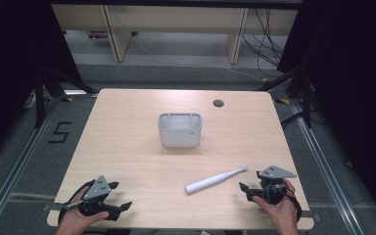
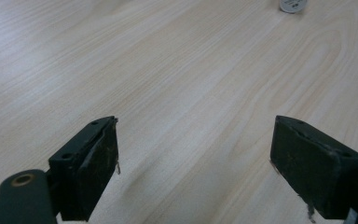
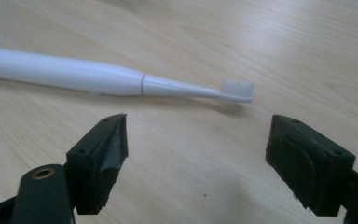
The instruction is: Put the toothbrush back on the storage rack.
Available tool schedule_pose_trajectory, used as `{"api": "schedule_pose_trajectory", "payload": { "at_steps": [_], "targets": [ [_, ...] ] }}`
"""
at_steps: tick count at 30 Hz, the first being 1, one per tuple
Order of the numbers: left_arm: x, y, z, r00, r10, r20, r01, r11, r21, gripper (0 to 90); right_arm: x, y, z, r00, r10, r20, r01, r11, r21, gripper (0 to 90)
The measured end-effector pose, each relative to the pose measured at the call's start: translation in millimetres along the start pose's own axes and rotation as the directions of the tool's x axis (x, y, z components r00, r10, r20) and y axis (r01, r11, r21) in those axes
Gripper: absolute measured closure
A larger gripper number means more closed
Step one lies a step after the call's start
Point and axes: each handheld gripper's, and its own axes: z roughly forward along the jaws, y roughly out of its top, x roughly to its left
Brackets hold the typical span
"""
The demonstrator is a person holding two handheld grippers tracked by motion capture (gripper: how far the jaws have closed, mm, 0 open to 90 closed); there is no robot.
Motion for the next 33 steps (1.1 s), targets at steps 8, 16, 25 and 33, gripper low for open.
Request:
{"api": "schedule_pose_trajectory", "payload": {
  "at_steps": [8, 16, 25, 33],
  "targets": [
    [-1.8, 0.1, 1.3, 0.9998, -0.018, 0.0, 0.018, 0.9997, -0.015, 14.9, 8.9, 9.3, 2.6, 0.9996, -0.009, -0.027, 0.008, 0.999, -0.038, 25.9],
    [-0.9, -0.1, 0.9, 1.0, -0.002, -0.006, 0.002, 1.0, 0.001, 14.9, 25.0, 22.7, 0.4, 0.9976, -0.024, -0.065, 0.018, 0.995, -0.1, 35.0],
    [-0.4, -0.8, 2.4, 1.0, -0.003, -0.003, 0.003, 1.0, 0.0, 15.0, 45.0, 43.2, 13.2, 0.9906, -0.083, -0.109, 0.069, 0.99, -0.123, 55.6],
    [-1.1, -1.2, 2.3, 0.9998, -0.019, -0.003, 0.019, 0.9996, -0.021, 14.9, 61.4, 53.2, 33.6, 0.9793, -0.142, -0.144, 0.13, 0.987, -0.092, 70.2]
  ]
}}
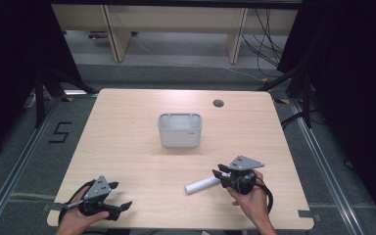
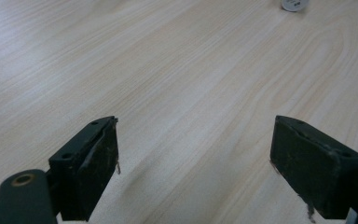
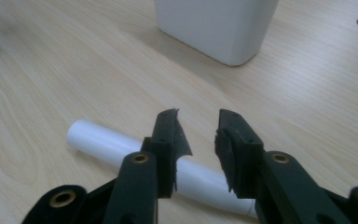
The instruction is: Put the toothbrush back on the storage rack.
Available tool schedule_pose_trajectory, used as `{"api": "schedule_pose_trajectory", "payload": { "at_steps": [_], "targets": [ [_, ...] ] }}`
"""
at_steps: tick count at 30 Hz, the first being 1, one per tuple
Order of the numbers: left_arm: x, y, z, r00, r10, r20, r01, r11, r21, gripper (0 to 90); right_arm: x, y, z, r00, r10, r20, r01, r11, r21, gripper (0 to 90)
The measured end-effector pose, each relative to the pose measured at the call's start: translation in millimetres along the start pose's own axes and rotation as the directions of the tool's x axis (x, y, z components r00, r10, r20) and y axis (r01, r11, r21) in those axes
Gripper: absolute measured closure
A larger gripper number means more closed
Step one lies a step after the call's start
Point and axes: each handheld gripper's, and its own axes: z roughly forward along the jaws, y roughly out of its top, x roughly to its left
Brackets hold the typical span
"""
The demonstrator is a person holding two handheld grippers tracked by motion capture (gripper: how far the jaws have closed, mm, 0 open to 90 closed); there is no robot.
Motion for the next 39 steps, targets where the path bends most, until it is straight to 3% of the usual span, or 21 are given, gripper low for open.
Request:
{"api": "schedule_pose_trajectory", "payload": {
  "at_steps": [1, 2, 5, 6, 8, 12, 16, 18, 19, 20, 22, 27, 31, 33, 34, 35, 36, 38, 39],
  "targets": [
    [0.3, 0.3, -0.2, 1.0, 0.001, 0.0, -0.001, 1.0, 0.003, 15.0, -0.4, 1.4, 2.3, 0.9998, -0.021, -0.007, 0.021, 1.0, 0.002, 72.2],
    [2.3, 0.8, -0.9, 0.9996, 0.028, -0.008, -0.028, 0.9995, 0.012, 15.0, 0.4, 2.5, 4.8, 0.9994, -0.032, -0.013, 0.032, 0.999, -0.001, 74.7],
    [0.9, 0.6, -1.5, 0.9999, 0.014, -0.009, -0.014, 0.9997, 0.018, 15.0, 4.8, 5.5, 11.2, 0.9977, -0.057, -0.037, 0.057, 0.998, 0.02, 81.7],
    [3.3, 0.7, -0.5, 0.9993, 0.035, -0.01, -0.035, 0.9994, 0.007, 15.0, 7.5, 6.1, 13.3, 0.998, -0.047, -0.043, 0.048, 0.998, 0.03, 83.9],
    [-0.4, 0.6, -0.1, 0.9999, -0.011, -0.001, 0.011, 0.9999, -0.01, 15.0, 10.8, 7.3, 17.8, 0.9962, -0.06, -0.064, 0.063, 0.997, 0.038, 86.6],
    [0.5, 0.4, -0.3, 0.9999, -0.007, -0.008, 0.007, 1.0, -0.002, 15.0, 18.3, 8.6, 27.9, 0.9916, -0.101, -0.08, 0.105, 0.993, 0.052, 89.9],
    [0.9, 0.0, -0.8, 0.9999, 0.009, -0.006, -0.009, 0.9999, 0.005, 15.0, 24.4, 9.4, 36.9, 0.9879, -0.115, -0.104, 0.123, 0.99, 0.076, 90.0],
    [-0.1, 0.3, 0.4, 0.9998, -0.018, -0.003, 0.018, 0.9998, -0.008, 15.0, 27.3, 10.1, 40.9, 0.9877, -0.11, -0.111, 0.12, 0.989, 0.088, 90.0],
    [-0.1, 0.3, 0.4, 0.9998, -0.018, -0.003, 0.018, 0.9998, -0.008, 15.0, 26.6, 10.8, 43.6, 0.9835, -0.137, -0.118, 0.148, 0.985, 0.085, 90.0],
    [1.2, 1.0, -0.4, 1.0, 0.009, -0.002, -0.009, 1.0, 0.0, 15.0, 28.6, 11.1, 45.0, 0.9868, -0.114, -0.115, 0.125, 0.988, 0.096, 90.0],
    [-0.9, 0.3, 0.2, 1.0, -0.01, 0.002, 0.01, 0.9999, -0.013, 15.0, 30.2, 12.0, 50.0, 0.984, -0.13, -0.122, 0.143, 0.984, 0.105, 90.0],
    [0.4, 0.2, -1.0, 1.0, 0.008, 0.003, -0.008, 1.0, -0.001, 15.0, 35.3, 12.3, 57.1, 0.9831, -0.128, -0.132, 0.143, 0.983, 0.119, 90.0],
    [-0.8, 0.6, -0.5, 1.0, -0.007, 0.003, 0.007, 1.0, -0.006, 15.0, 34.7, 11.7, 58.9, 0.9779, -0.137, -0.158, 0.159, 0.978, 0.137, 90.0],
    [0.9, 0.2, -0.9, 0.9999, 0.014, -0.005, -0.014, 0.9999, 0.008, 15.0, 37.0, 10.2, 58.6, 0.9817, -0.115, -0.152, 0.138, 0.979, 0.147, 90.0],
    [-0.2, -0.1, 0.7, 1.0, -0.008, 0.0, 0.008, 0.9999, -0.009, 15.0, 37.6, 10.6, 57.8, 0.9809, -0.111, -0.16, 0.137, 0.977, 0.163, 90.0],
    [-0.9, -0.1, 1.0, 0.9999, -0.015, -0.001, 0.015, 0.9998, -0.014, 15.0, 36.7, 10.3, 58.5, 0.977, -0.135, -0.165, 0.16, 0.976, 0.151, 90.0],
    [0.8, 0.6, -1.4, 0.9999, 0.016, -0.006, -0.016, 0.9997, 0.017, 15.0, 37.0, 10.3, 57.6, 0.9766, -0.138, -0.165, 0.162, 0.976, 0.145, 90.0],
    [-0.3, 0.4, -1.0, 1.0, 0.007, 0.001, -0.007, 1.0, 0.005, 15.0, 38.2, 9.0, 57.4, 0.9801, -0.123, -0.156, 0.145, 0.98, 0.138, 90.0],
    [0.4, -0.1, -0.8, 0.9999, 0.01, -0.003, -0.01, 0.9999, 0.002, 15.0, 37.0, 9.0, 55.7, 0.9746, -0.142, -0.173, 0.167, 0.975, 0.144, 90.0]
  ]
}}
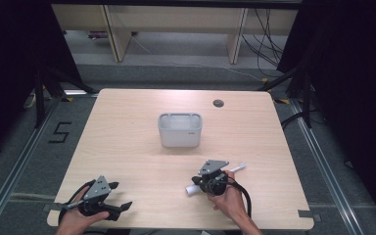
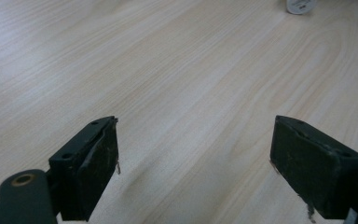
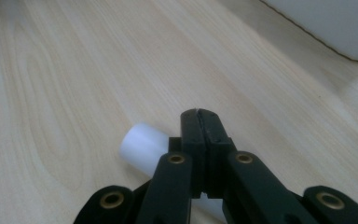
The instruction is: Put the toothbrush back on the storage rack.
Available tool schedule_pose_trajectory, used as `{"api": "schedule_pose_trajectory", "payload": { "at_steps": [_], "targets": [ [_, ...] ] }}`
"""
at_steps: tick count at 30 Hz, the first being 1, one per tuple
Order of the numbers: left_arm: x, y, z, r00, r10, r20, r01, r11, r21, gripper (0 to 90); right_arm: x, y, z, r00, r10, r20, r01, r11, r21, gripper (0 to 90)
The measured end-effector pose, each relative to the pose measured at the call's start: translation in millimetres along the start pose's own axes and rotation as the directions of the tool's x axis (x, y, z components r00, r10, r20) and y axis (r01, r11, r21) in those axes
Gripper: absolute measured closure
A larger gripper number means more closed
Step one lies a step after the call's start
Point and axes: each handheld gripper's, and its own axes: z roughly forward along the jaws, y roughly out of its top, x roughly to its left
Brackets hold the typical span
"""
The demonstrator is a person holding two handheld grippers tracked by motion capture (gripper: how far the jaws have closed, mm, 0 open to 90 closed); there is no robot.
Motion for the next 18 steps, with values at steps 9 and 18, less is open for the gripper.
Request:
{"api": "schedule_pose_trajectory", "payload": {
  "at_steps": [9, 18],
  "targets": [
    [1.0, 0.6, -1.2, 1.0, 0.009, -0.003, -0.009, 1.0, 0.004, 15.0, 4.6, -5.2, -3.7, 0.9999, 0.007, -0.014, -0.006, 1.0, 0.016, 90.0],
    [0.1, 0.0, -0.6, 0.9998, -0.019, 0.002, 0.019, 0.9998, -0.006, 15.0, 3.9, -14.0, -14.2, 0.9996, 0.021, -0.019, -0.02, 0.999, 0.036, 90.0]
  ]
}}
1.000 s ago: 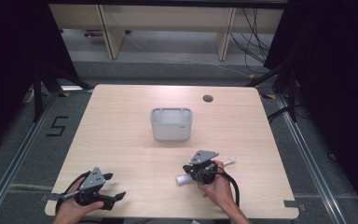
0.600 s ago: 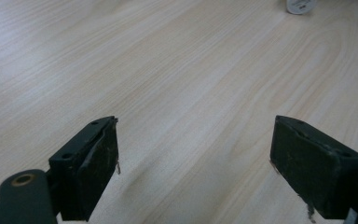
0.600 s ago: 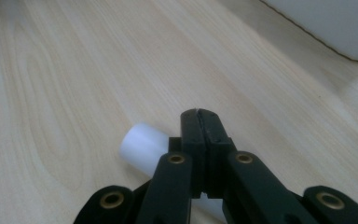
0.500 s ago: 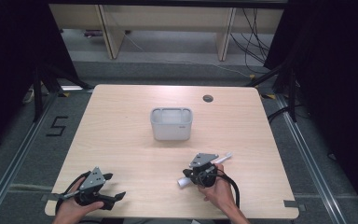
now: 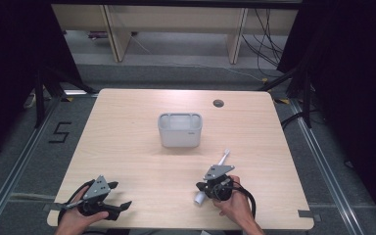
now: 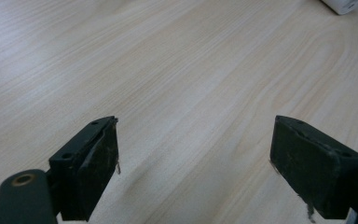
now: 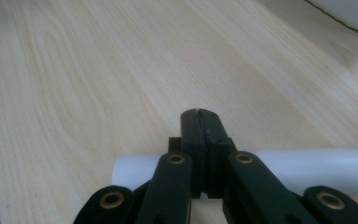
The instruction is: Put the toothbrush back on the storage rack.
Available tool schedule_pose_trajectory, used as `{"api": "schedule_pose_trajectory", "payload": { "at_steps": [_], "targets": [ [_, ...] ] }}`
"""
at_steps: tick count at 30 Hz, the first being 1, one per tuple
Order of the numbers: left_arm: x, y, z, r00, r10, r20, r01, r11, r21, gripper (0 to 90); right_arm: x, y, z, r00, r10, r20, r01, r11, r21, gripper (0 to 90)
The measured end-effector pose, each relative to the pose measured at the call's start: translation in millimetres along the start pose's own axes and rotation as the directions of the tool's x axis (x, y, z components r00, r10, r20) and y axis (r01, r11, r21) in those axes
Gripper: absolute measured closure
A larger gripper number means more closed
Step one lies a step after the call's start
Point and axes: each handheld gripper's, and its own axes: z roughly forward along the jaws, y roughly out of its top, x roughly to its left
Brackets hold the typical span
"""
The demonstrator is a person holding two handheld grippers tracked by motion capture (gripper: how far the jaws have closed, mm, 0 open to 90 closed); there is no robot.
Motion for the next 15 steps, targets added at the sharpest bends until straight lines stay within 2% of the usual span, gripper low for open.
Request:
{"api": "schedule_pose_trajectory", "payload": {
  "at_steps": [1, 2, 3, 4, 7, 8, 9, 10, 11, 15],
  "targets": [
    [1.3, 0.4, -0.8, 0.9998, 0.017, -0.011, -0.017, 0.9998, 0.01, 15.0, -0.3, -0.9, -0.7, 1.0, -0.001, -0.004, 0.001, 1.0, 0.0, 90.0],
    [1.0, -0.1, -1.0, 0.9998, 0.018, 0.0, -0.018, 0.9998, 0.008, 15.0, 0.9, -2.3, -0.8, 0.9997, 0.022, 0.009, -0.022, 1.0, -0.005, 90.0],
    [-0.7, -0.6, 0.0, 1.0, -0.001, 0.0, 0.001, 1.0, -0.006, 15.0, -0.4, -2.7, -2.7, 0.9999, 0.007, -0.016, -0.007, 1.0, 0.002, 90.0],
    [-1.1, -1.0, 0.6, 1.0, -0.006, -0.004, 0.006, 0.9999, -0.014, 15.0, 0.6, -3.7, -4.1, 0.9998, 0.018, -0.001, -0.018, 1.0, 0.01, 90.0],
    [0.5, -0.1, -1.1, 0.9999, 0.015, 0.0, -0.015, 0.9999, 0.005, 15.0, 1.8, -5.8, -6.4, 0.9999, 0.011, 0.001, -0.011, 1.0, 0.01, 90.0],
    [0.0, -0.4, -0.9, 0.9999, 0.014, -0.004, -0.014, 0.9999, -0.002, 15.0, 2.7, -6.6, -7.0, 0.9998, 0.018, -0.002, -0.018, 1.0, 0.002, 90.0],
    [-0.8, -0.5, -0.2, 1.0, -0.003, -0.001, 0.003, 0.9999, -0.011, 15.0, 2.7, -7.2, -9.3, 1.0, 0.009, -0.003, -0.009, 1.0, 0.014, 90.0],
    [0.6, -0.3, -1.1, 1.0, 0.01, -0.002, -0.01, 0.9999, 0.005, 15.0, 3.4, -8.3, -9.0, 1.0, 0.009, 0.003, -0.009, 1.0, -0.007, 90.0],
    [1.5, 0.2, -1.1, 0.9998, 0.016, -0.01, -0.016, 0.9998, 0.011, 15.0, 2.9, -9.2, -9.5, 1.0, -0.008, -0.003, 0.008, 1.0, -0.004, 90.0],
    [-0.1, -0.3, -1.0, 0.9999, 0.013, -0.005, -0.013, 0.9999, -0.004, 15.0, 3.8, -12.1, -11.7, 1.0, 0.008, 0.001, -0.008, 1.0, 0.001, 90.0]
  ]
}}
